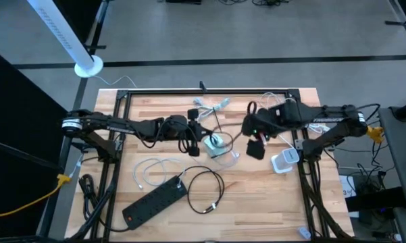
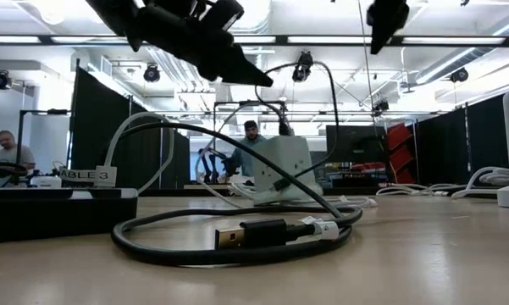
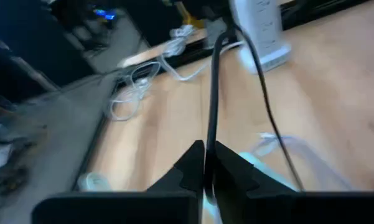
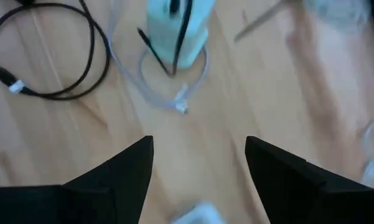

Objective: Insert USB
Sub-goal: Adjust the light green outlet extension

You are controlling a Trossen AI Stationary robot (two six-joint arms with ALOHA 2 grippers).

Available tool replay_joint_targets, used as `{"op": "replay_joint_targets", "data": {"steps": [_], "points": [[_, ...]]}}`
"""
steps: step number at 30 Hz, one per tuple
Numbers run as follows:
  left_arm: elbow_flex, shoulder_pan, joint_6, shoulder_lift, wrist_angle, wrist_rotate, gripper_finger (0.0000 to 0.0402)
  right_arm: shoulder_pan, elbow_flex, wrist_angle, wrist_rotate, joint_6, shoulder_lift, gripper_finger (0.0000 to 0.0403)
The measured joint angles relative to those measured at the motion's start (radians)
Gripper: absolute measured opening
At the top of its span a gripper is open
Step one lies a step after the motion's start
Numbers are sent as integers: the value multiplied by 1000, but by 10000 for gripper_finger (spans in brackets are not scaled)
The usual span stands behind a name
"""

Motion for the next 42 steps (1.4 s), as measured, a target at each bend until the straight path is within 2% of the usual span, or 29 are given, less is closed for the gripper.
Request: {"op": "replay_joint_targets", "data": {"steps": [2, 7, 12, 15, 18, 19, 21, 25, 35, 39, 42], "points": [[0, -2, -31, 0, -20, 18, 42, 52, -18, 97, 47, 8, 0, 229], [0, -3, -124, -30, -54, 29, 98, 133, -99, 225, 81, 99, 4, 205], [0, -3, -129, -122, -192, 37, 148, 201, -187, 307, 96, 213, 5, 175], [0, -3, -133, -208, -284, 35, 165, 204, -261, 391, 101, 272, 12, 135], [0, -4, -141, -295, -372, 17, 170, 199, -355, 519, 93, 270, 39, 65], [0, -4, -148, -325, -403, 17, 170, 194, -383, 576, 84, 253, 50, 36], [0, -4, -179, -383, -461, 17, 167, 178, -425, 667, 61, 220, 79, 11], [0, -4, -300, -480, -582, 17, 154, 139, -439, 685, 78, 134, 188, 9], [0, -4, -478, -639, -729, 16, 113, 101, -421, 864, 138, -436, 414, 1], [0, -4, -486, -658, -747, 9, 101, 35, -415, 887, 247, -538, 469, 1], [0, -4, -507, -657, -762, 8, 96, -42, -413, 963, 273, -594, 467, 1]]}}
